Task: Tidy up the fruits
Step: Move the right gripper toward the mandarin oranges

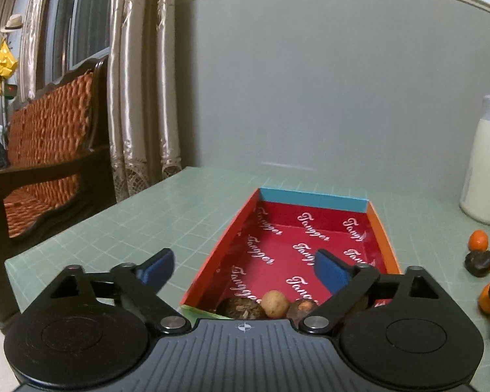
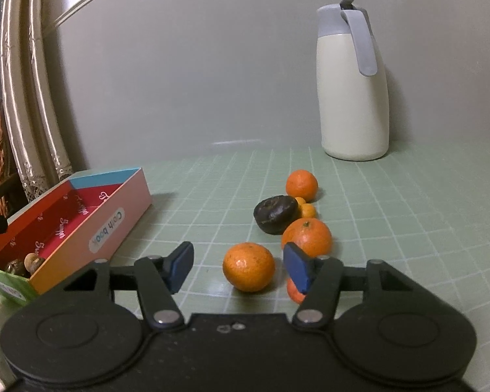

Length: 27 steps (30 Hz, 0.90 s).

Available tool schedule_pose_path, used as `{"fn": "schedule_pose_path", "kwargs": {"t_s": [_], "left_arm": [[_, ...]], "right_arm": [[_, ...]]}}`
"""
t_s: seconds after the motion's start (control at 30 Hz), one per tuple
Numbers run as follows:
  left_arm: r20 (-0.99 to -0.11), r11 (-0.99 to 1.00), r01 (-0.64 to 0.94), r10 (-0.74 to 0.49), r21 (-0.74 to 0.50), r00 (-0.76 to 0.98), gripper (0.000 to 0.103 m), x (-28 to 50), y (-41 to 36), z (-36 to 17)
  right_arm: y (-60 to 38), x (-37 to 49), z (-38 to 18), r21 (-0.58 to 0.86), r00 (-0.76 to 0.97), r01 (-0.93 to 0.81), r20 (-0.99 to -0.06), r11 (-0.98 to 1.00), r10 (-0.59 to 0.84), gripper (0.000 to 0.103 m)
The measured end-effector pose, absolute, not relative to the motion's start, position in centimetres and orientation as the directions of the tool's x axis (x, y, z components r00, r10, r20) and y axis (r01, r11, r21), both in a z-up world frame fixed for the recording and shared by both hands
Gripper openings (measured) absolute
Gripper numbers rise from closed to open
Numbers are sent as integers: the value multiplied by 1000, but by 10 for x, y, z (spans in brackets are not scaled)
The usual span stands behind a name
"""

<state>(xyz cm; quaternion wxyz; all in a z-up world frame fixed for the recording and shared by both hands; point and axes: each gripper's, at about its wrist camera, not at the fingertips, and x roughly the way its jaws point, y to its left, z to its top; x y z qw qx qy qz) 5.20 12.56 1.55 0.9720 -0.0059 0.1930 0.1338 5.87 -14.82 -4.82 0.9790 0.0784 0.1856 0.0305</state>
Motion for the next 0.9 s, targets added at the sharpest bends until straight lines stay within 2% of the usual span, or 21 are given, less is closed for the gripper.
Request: {"fn": "schedule_pose_path", "kwargs": {"t_s": [0.2, 0.77, 0.9], "left_arm": [[-352, 951, -301, 305, 69, 885, 103, 49, 131, 16], [-360, 925, -372, 375, 82, 854, 103, 44, 162, 10], [-361, 921, -382, 384, 81, 850, 103, 42, 167, 10]], "right_arm": [[-146, 62, -49, 170, 927, -24, -366, 985, 86, 61], [-144, 78, -53, 204, 914, 30, -402, 979, 56, 62], [-144, 85, -56, 223, 899, 35, -433, 974, 67, 58]]}}
